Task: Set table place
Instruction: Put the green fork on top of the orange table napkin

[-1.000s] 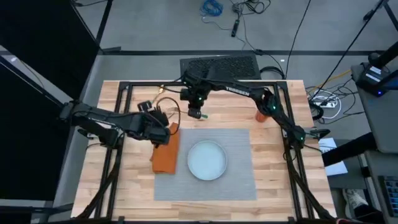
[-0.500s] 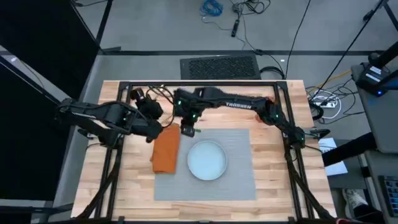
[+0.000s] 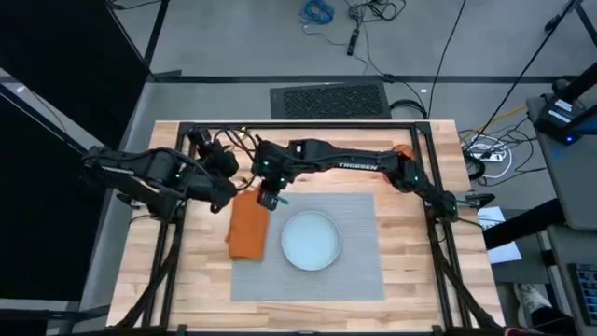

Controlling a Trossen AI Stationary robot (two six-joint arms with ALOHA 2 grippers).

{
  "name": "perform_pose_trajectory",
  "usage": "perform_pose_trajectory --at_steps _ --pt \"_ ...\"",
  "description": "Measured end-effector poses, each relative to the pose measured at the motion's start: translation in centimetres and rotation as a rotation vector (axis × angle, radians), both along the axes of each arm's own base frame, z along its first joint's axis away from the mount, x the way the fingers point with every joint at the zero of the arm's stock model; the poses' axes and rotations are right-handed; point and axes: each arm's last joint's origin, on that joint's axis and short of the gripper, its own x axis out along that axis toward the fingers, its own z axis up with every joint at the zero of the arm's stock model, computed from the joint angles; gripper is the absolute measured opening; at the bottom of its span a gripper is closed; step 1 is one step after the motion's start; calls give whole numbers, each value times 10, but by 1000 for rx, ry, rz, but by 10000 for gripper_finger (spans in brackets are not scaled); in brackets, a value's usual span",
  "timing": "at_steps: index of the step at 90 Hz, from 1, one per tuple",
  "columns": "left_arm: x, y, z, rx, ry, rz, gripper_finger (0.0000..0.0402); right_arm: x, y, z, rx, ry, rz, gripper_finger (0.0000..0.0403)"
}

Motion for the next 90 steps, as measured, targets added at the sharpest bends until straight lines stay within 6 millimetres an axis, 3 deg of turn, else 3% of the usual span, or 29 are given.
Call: perform_pose_trajectory --at_steps 24,52,70,90 --pt "-5 -4 44 70 -105 -136 105 7 5 6 75 -79 -182 0" --pt "-27 -3 98 113 -252 -232 105 7 16 1 142 -41 -432 0" --pt "-31 -2 107 131 -264 -250 105 14 17 -13 243 -32 -552 0" --pt "-27 -4 107 155 -240 -279 105 38 54 -56 365 -11 -553 0"
